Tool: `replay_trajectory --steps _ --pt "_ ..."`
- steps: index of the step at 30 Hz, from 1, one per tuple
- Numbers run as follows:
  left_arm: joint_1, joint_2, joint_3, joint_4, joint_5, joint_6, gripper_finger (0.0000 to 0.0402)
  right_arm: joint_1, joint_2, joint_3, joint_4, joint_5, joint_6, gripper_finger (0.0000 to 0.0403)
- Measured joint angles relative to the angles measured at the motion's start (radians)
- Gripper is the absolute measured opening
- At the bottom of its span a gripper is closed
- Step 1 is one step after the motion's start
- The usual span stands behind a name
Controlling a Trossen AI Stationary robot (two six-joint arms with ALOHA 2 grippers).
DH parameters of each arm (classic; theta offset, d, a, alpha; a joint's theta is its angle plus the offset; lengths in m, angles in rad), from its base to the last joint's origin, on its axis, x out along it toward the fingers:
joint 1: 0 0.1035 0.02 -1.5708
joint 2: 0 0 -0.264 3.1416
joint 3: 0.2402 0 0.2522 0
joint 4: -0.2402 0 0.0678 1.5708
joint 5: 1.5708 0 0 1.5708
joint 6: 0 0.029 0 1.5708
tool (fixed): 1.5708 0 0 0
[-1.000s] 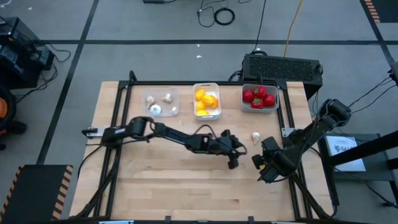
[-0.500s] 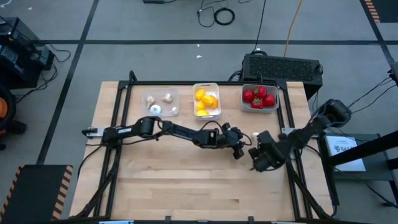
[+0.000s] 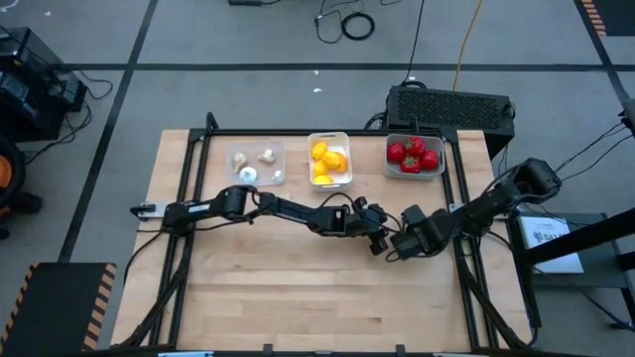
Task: Sort produce into baskets
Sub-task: Put the white garlic into the transparent bin
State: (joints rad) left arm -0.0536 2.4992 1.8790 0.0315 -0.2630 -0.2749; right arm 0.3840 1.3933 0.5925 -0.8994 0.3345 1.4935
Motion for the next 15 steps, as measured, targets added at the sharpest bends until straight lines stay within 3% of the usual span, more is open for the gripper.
replay_trajectory --steps 15 --pt "0.004 0.000 0.000 -0.014 0.001 0.059 0.0185 -0.023 0.000 -0.002 0.121 0.089 -0.098 0.0000"
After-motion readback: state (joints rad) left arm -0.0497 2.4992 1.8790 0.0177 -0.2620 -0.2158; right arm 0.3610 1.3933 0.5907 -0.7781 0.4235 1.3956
